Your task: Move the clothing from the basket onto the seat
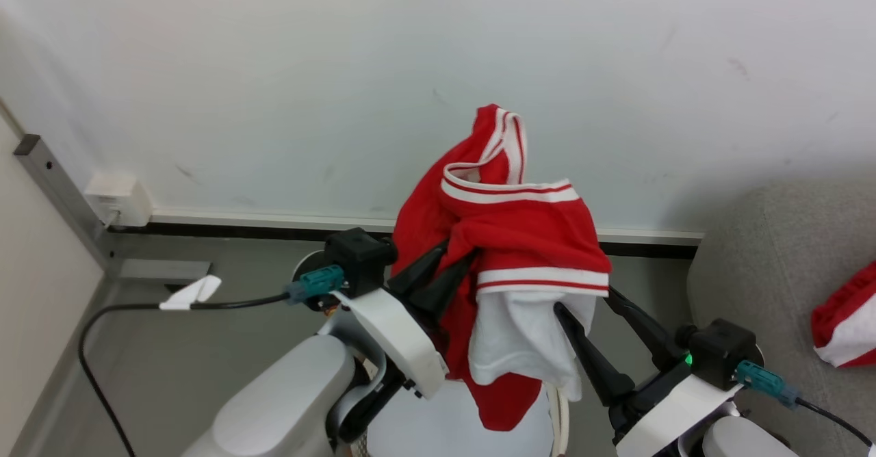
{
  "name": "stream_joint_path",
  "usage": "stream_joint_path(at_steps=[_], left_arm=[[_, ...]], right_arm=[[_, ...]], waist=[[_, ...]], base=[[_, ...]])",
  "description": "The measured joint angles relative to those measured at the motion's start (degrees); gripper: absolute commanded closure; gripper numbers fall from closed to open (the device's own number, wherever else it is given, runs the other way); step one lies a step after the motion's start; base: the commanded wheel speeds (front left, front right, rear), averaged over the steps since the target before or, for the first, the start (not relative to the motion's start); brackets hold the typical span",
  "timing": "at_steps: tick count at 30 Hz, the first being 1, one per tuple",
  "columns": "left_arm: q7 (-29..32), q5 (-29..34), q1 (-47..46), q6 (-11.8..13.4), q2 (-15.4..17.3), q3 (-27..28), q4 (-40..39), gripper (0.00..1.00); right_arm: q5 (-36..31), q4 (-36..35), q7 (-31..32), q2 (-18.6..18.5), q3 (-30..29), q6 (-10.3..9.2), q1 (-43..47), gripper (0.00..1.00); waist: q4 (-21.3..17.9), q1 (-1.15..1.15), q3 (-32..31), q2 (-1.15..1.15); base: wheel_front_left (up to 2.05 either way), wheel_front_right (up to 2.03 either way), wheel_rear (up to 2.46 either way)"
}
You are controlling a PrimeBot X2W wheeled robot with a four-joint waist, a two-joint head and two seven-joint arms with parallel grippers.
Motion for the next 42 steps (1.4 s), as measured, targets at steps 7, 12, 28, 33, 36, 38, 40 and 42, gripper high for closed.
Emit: stream_joint_path(at_steps=[7,12,28,33,36,38,40,42], left_arm=[[1.5,0.1,-0.1,-1.7,-2.2,-3.7,-0.8,1.00],[2.1,0.0,-0.1,-2.5,-3.2,-5.7,-0.7,1.00],[1.9,-1.0,-0.6,-3.3,-4.0,-7.5,1.5,1.00],[1.6,-1.3,-0.6,-3.2,-3.7,-7.5,2.0,1.00],[1.4,-1.4,-0.6,-3.2,-3.6,-7.3,2.3,1.00],[1.3,-1.4,-0.6,-3.1,-3.5,-7.2,2.6,1.00],[1.1,-1.5,-0.5,-2.9,-3.3,-7.2,2.8,1.00],[1.0,-1.6,-0.5,-2.8,-3.2,-7.2,3.0,1.00]], right_arm=[[8.3,4.3,0.0,-2.4,8.3,0.00,-4.9,0.00],[12.7,5.0,0.0,-3.7,13.5,0.00,-8.2,0.00],[17.0,5.6,0.0,-3.6,19.5,0.00,-12.3,0.96],[17.3,4.2,0.0,-3.9,18.6,0.00,-12.1,1.00],[17.2,2.9,0.0,-4.2,17.5,0.00,-11.9,1.00],[16.8,2.2,0.0,-4.4,16.7,0.00,-11.6,1.00],[16.2,1.5,0.0,-4.5,15.7,0.00,-11.1,1.00],[15.6,1.0,0.0,-4.5,14.9,0.00,-10.9,1.00]], waist=[[3.9,0.00,-0.4,0.00],[6.8,0.00,-0.7,0.00],[9.8,0.00,-0.9,0.00],[9.0,0.00,-1.0,0.00],[8.3,0.00,-0.9,0.00],[7.8,0.00,-0.9,0.00],[7.2,0.00,-0.8,0.00],[6.7,0.00,-0.8,0.00]], base=[[0.00,0.00,0.00],[0.00,0.00,0.00],[0.00,0.00,0.00],[0.00,0.00,0.00],[0.00,0.00,0.00],[0.00,0.00,0.00],[0.00,0.00,0.00],[0.00,0.00,0.00]])
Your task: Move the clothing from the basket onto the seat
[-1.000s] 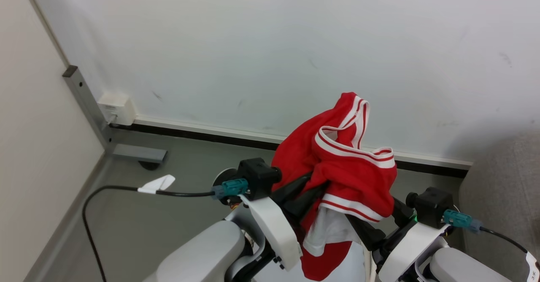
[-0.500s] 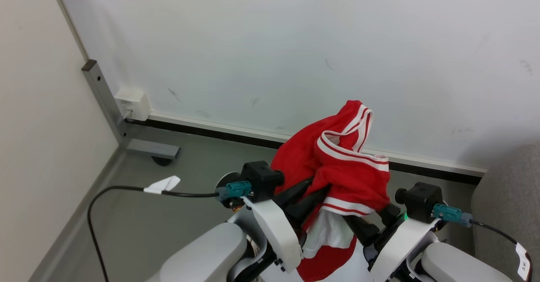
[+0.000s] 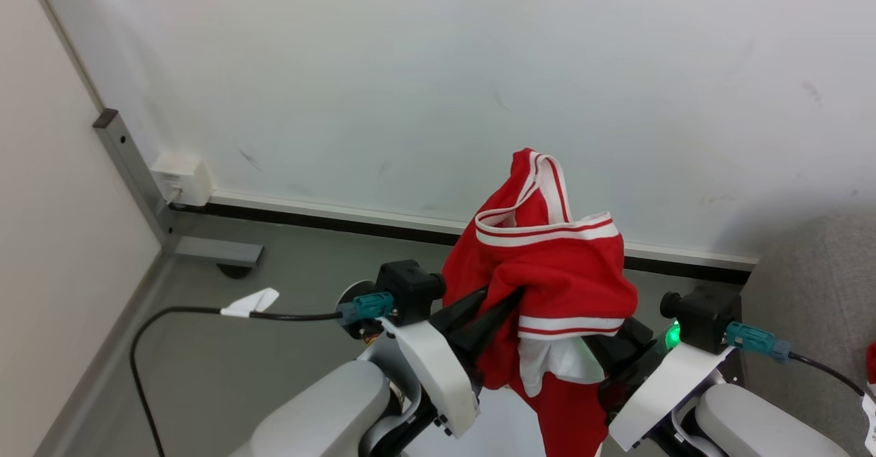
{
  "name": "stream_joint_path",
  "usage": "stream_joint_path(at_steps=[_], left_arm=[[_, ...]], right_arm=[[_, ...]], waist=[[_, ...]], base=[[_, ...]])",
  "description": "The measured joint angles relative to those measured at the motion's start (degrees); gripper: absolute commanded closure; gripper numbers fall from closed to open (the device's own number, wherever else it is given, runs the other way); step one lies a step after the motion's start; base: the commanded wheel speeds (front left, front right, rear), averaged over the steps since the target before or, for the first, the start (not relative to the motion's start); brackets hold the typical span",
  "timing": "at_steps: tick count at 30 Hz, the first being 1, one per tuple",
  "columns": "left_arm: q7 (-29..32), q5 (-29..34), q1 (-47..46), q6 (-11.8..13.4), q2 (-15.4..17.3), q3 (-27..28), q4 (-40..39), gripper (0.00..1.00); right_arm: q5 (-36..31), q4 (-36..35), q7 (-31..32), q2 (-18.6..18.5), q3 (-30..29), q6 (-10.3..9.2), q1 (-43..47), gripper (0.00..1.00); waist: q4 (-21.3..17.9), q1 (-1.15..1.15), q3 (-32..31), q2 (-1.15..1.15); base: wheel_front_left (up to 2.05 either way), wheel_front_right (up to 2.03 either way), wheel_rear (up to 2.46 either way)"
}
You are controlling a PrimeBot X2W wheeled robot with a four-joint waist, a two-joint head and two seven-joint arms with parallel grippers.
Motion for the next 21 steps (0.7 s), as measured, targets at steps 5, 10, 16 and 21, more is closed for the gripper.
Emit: stream_joint_path(at_steps=[5,10,16,21], left_arm=[[-0.1,-0.4,0.4,0.7,0.3,0.1,0.7,1.00],[-0.6,-0.4,0.8,1.3,0.5,0.2,1.0,0.00],[-1.6,-0.4,1.3,2.4,1.2,0.7,0.7,0.00],[-2.2,-0.3,2.3,3.2,1.8,0.8,0.4,0.00]], right_arm=[[-1.5,-1.2,0.0,0.0,-2.6,0.00,1.3,1.00],[-4.0,-2.3,0.0,-0.2,-6.5,0.00,2.4,1.00],[-6.8,-4.1,0.0,-1.2,-11.3,0.00,3.5,1.00],[-8.9,-6.2,0.0,-2.3,-15.9,0.00,4.5,1.00]], waist=[[-1.7,0.00,0.1,0.00],[-3.8,0.00,0.1,0.00],[-7.1,0.00,0.2,0.00],[-10.7,0.00,0.5,0.00]], base=[[0.00,0.00,0.00],[0.00,0.00,0.00],[0.00,0.00,0.00],[0.00,0.00,0.00]])
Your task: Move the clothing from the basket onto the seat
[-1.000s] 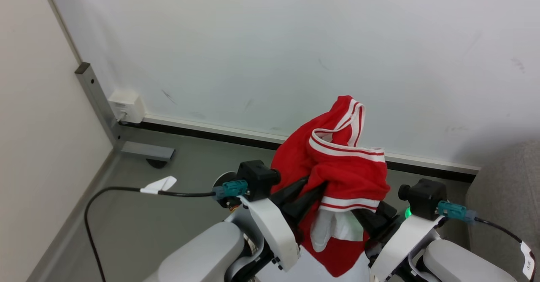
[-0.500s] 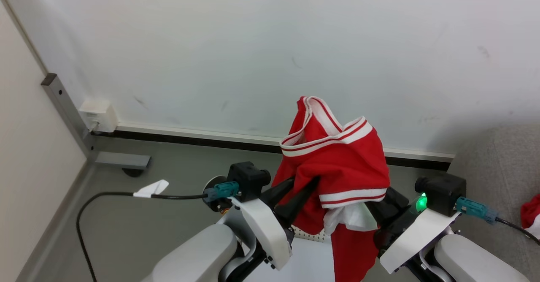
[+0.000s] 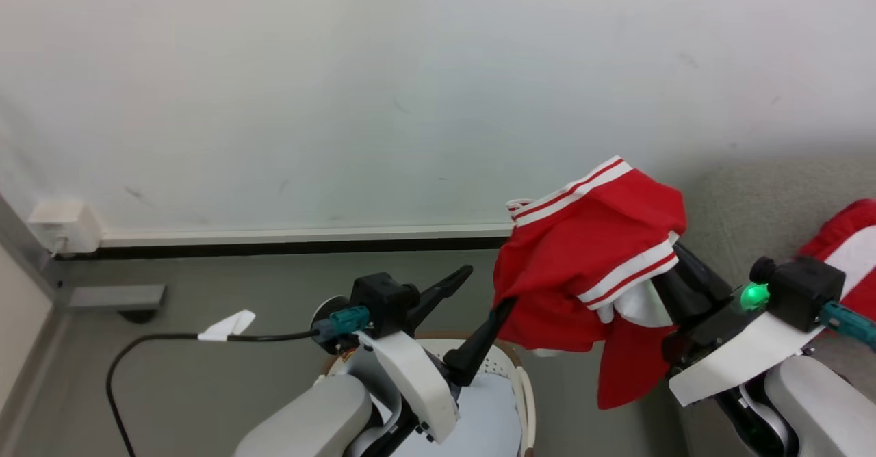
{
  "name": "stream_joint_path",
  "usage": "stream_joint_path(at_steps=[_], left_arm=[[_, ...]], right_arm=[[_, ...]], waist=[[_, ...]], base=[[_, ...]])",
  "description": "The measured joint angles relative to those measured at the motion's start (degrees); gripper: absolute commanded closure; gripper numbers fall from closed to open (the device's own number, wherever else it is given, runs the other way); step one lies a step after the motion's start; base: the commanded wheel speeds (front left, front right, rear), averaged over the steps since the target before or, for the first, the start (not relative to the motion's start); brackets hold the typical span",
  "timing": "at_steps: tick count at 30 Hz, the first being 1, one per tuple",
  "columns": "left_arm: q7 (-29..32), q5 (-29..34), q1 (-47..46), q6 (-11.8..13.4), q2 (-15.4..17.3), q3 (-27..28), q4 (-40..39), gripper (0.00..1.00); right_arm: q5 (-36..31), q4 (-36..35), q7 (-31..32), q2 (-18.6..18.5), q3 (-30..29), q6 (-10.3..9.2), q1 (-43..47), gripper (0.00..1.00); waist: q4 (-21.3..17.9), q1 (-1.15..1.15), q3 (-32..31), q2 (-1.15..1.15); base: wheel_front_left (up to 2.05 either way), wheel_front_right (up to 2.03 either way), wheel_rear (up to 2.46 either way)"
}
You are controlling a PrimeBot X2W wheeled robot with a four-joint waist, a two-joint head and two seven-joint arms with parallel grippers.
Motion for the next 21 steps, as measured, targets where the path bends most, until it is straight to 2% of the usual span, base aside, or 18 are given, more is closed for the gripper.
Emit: stream_joint_path(at_steps=[11,21], left_arm=[[-1.6,1.9,0.6,1.2,0.7,0.2,-2.0,0.00],[-2.4,4.8,0.8,2.0,1.3,0.3,-2.7,0.00]], right_arm=[[-4.5,-4.2,0.0,-2.8,-9.5,0.00,3.9,1.00],[-6.7,-7.3,0.0,-2.9,-15.6,0.00,7.8,1.00]], waist=[[-9.2,0.00,1.1,0.00],[-18.3,0.00,2.6,0.00]], base=[[0.00,0.00,0.00],[0.00,0.00,0.00]])
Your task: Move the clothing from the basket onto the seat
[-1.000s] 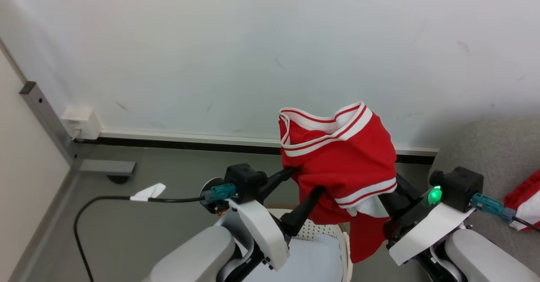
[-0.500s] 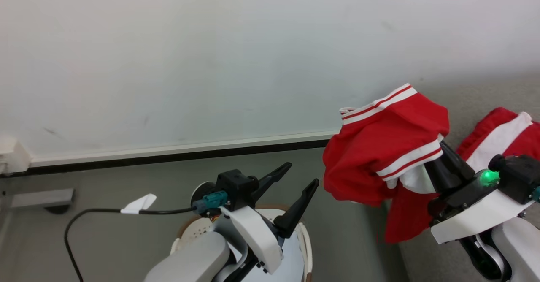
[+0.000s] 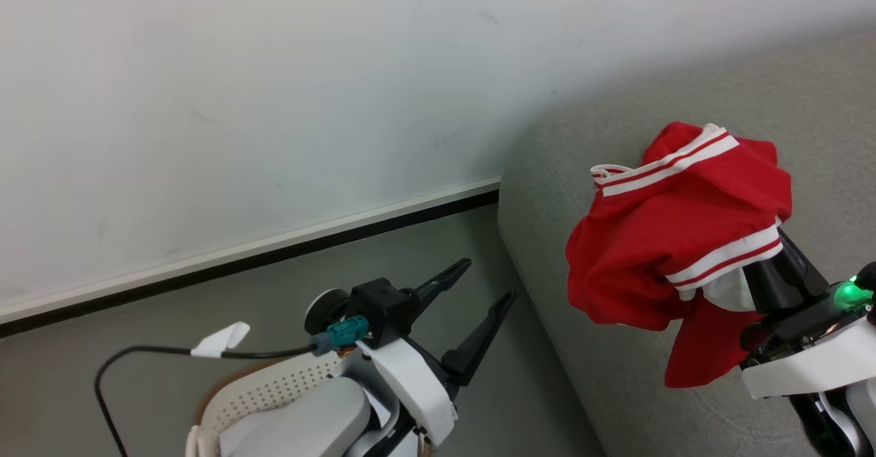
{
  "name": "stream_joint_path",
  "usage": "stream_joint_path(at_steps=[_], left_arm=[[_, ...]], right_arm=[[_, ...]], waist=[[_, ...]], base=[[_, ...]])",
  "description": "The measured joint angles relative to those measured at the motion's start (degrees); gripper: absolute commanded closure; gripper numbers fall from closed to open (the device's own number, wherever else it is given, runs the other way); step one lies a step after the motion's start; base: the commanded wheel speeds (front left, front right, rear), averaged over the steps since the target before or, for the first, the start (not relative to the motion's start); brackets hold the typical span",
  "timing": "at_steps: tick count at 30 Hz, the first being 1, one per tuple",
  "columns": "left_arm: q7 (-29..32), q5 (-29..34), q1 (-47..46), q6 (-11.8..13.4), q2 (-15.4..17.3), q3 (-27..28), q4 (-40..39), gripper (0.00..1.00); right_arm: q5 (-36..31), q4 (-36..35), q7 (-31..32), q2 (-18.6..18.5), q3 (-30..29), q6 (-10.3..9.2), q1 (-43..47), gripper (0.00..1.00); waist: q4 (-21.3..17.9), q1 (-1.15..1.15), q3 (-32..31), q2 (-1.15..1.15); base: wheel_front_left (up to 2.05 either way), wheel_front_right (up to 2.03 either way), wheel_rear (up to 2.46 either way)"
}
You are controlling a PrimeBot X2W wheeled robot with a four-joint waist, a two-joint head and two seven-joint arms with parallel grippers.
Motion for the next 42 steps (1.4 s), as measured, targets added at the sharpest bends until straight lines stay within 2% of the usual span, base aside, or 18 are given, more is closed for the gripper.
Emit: stream_joint_path(at_steps=[9,17,26,34,42], left_arm=[[-0.1,1.7,-0.4,-0.7,0.5,-0.5,-0.2,0.00],[-0.1,2.1,-1.2,-1.1,0.6,-1.1,-0.1,0.00],[1.0,2.4,-3.1,-1.5,1.7,-1.4,-0.7,0.00],[3.0,3.6,-5.3,-1.5,4.1,-1.4,-2.7,0.00],[5.7,5.0,-9.1,-0.7,7.4,-0.6,-6.3,0.00]], right_arm=[[-1.3,-1.8,0.0,2.0,-3.6,0.00,2.9,1.00],[-1.8,-2.9,0.0,2.7,-6.3,0.00,4.0,1.00],[-1.3,-1.1,0.0,1.9,-11.5,0.00,1.8,1.00],[-1.8,5.6,0.0,1.3,-21.1,0.00,-2.1,1.00],[-3.0,10.6,0.0,1.9,-34.5,0.00,-7.2,1.00]], waist=[[-6.2,0.00,2.2,0.00],[-7.9,0.00,4.5,0.00],[-6.4,0.00,7.8,0.00],[-3.5,0.01,13.6,0.00],[-0.5,0.01,21.3,0.00]], base=[[0.00,0.00,0.00],[0.00,0.00,0.00],[0.00,0.00,0.00],[0.00,0.00,0.00],[0.00,0.00,0.00]])
